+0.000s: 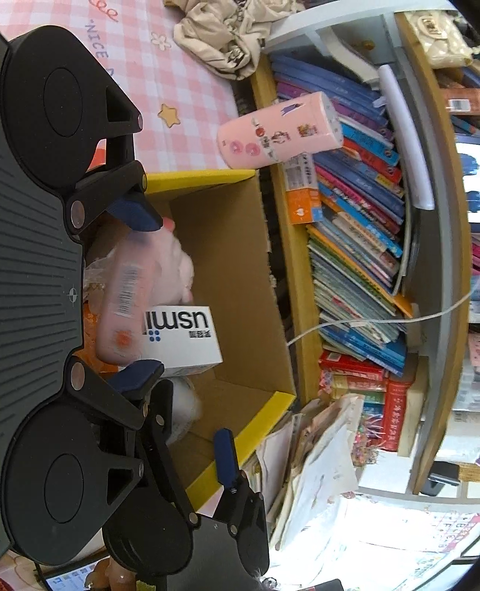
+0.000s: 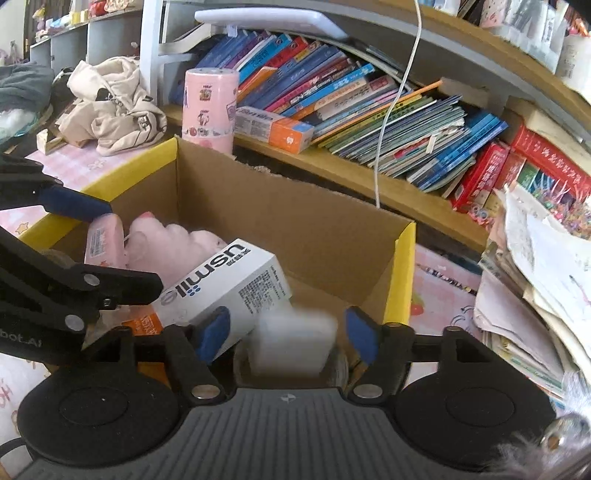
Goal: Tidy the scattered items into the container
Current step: 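Lower the stick and charger into the yellow box and open both grippers, then withdraw both tools up and away from the yellow box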
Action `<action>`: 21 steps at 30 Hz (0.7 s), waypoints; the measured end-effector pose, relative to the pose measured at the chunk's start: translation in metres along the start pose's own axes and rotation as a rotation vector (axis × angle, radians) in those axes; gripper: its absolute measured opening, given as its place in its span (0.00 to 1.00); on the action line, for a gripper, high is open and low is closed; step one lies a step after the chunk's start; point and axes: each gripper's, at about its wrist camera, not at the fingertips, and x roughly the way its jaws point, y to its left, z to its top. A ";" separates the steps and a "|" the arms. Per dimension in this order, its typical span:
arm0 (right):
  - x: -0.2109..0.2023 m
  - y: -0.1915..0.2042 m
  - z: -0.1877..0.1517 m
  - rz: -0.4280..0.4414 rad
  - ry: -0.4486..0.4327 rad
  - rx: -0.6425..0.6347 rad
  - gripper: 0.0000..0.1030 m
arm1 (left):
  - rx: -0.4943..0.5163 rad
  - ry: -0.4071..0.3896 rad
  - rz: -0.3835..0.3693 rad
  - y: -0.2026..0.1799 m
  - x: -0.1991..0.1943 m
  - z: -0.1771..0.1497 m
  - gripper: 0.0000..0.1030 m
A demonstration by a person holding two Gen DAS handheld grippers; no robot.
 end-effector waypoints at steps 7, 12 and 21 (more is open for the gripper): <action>-0.016 0.002 -0.004 -0.010 -0.038 0.019 0.76 | 0.017 -0.092 0.046 -0.005 -0.022 -0.001 0.92; -0.029 0.008 -0.009 -0.021 -0.061 0.033 0.79 | 0.022 -0.144 0.053 -0.009 -0.041 -0.006 0.93; -0.060 0.022 -0.020 -0.067 -0.095 0.063 0.80 | -0.003 -0.182 0.048 -0.010 -0.073 -0.025 0.93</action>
